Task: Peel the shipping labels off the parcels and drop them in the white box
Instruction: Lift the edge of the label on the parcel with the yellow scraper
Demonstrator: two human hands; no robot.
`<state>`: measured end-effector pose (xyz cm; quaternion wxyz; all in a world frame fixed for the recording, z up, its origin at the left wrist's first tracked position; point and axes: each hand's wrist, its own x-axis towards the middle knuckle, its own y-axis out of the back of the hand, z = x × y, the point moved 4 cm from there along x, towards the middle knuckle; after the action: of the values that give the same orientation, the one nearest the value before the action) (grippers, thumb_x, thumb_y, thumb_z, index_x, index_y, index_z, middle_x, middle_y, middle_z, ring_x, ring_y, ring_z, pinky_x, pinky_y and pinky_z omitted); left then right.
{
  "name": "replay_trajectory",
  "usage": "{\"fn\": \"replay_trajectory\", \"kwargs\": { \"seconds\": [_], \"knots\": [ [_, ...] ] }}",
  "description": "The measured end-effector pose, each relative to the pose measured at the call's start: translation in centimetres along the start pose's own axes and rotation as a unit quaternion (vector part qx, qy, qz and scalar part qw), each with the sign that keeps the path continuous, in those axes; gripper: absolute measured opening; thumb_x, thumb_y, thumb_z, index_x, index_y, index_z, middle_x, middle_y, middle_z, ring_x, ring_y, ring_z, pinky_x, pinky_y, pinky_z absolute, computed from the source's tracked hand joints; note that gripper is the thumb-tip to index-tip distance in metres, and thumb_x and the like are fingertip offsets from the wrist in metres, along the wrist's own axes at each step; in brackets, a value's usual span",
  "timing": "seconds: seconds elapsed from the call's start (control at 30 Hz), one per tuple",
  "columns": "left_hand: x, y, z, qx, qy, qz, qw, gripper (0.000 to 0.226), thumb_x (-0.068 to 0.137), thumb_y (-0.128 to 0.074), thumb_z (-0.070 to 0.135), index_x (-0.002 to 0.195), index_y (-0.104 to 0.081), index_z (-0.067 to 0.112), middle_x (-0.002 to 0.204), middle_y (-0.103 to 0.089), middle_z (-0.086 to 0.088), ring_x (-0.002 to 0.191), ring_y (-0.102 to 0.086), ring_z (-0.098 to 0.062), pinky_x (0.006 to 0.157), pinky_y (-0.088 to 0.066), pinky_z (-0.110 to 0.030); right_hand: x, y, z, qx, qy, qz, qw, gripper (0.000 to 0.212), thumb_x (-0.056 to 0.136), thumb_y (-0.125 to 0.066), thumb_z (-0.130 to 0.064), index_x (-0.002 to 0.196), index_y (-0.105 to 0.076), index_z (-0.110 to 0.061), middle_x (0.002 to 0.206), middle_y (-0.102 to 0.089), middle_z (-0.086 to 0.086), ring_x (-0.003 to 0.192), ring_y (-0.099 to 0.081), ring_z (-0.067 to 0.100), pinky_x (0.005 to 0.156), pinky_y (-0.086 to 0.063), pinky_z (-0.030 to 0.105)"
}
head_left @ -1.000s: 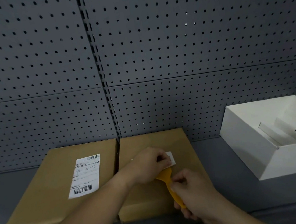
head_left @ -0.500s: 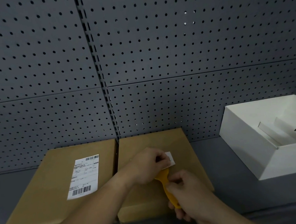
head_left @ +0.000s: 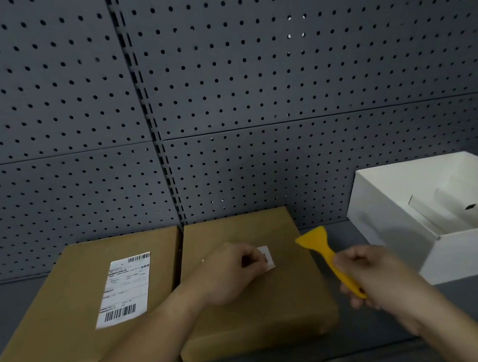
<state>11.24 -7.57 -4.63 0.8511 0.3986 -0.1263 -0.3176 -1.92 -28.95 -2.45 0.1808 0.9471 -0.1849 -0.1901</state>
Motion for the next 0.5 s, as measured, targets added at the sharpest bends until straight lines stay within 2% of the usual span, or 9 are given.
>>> {"fn": "replay_trajectory", "kwargs": {
  "seconds": [0.1, 0.17, 0.23, 0.4, 0.5],
  "knots": [
    [-0.3, -0.2, 0.2, 0.0, -0.013, 0.009, 1.0, 0.01, 0.096, -0.061, 0.036, 0.09, -0.066, 0.042, 0.102, -0.067, 0.018, 0.096, -0.06, 0.004, 0.09, -0.051, -0.023, 1.9, 1.4, 1.4, 0.001, -0.009, 0.039, 0.999, 0.015, 0.098, -0.063, -0.024, 0.092, -0.069, -0.012, 0.077, -0.074, 0.015, 0.061, -0.073, 0.026, 0.047, -0.041, 0.025],
    [-0.5, -0.3, 0.3, -0.001, -0.022, 0.014, 1.0, 0.009, 0.097, -0.061, 0.035, 0.092, -0.066, 0.041, 0.102, -0.066, 0.019, 0.095, -0.059, 0.005, 0.085, -0.048, -0.016, 3.3, 1.7, 2.4, -0.018, -0.006, 0.055, 0.998, 0.014, 0.095, -0.067, -0.023, 0.088, -0.072, -0.012, 0.077, -0.072, 0.013, 0.068, -0.071, 0.027, 0.056, -0.045, 0.029],
    [-0.6, -0.3, 0.3, 0.0, -0.027, 0.02, 0.999, 0.008, 0.097, -0.061, 0.034, 0.093, -0.068, 0.038, 0.101, -0.065, 0.018, 0.094, -0.058, 0.004, 0.082, -0.046, -0.013, 4.7, 1.5, 3.5, -0.052, 0.001, 0.067, 0.996, 0.013, 0.092, -0.071, -0.022, 0.081, -0.075, -0.015, 0.077, -0.071, 0.006, 0.067, -0.062, 0.02, 0.056, -0.043, 0.027],
    [-0.6, -0.4, 0.2, -0.006, -0.026, 0.023, 0.999, 0.008, 0.096, -0.062, 0.034, 0.094, -0.069, 0.036, 0.101, -0.064, 0.017, 0.094, -0.057, 0.005, 0.079, -0.043, -0.011, 6.8, 0.7, 5.5, -0.12, -0.002, 0.072, 0.99, 0.014, 0.09, -0.074, -0.022, 0.077, -0.076, -0.022, 0.078, -0.073, 0.002, 0.07, -0.065, 0.016, 0.053, -0.048, 0.026],
    [-0.5, -0.4, 0.2, -0.009, -0.027, 0.02, 0.999, 0.008, 0.096, -0.062, 0.034, 0.093, -0.067, 0.039, 0.101, -0.064, 0.019, 0.095, -0.057, 0.007, 0.082, -0.044, -0.011, 7.7, 0.5, 6.3, -0.152, -0.008, 0.083, 0.985, 0.014, 0.089, -0.075, -0.023, 0.075, -0.074, -0.025, 0.077, -0.072, 0.003, 0.069, -0.066, 0.017, 0.057, -0.052, 0.03]
  ]
}}
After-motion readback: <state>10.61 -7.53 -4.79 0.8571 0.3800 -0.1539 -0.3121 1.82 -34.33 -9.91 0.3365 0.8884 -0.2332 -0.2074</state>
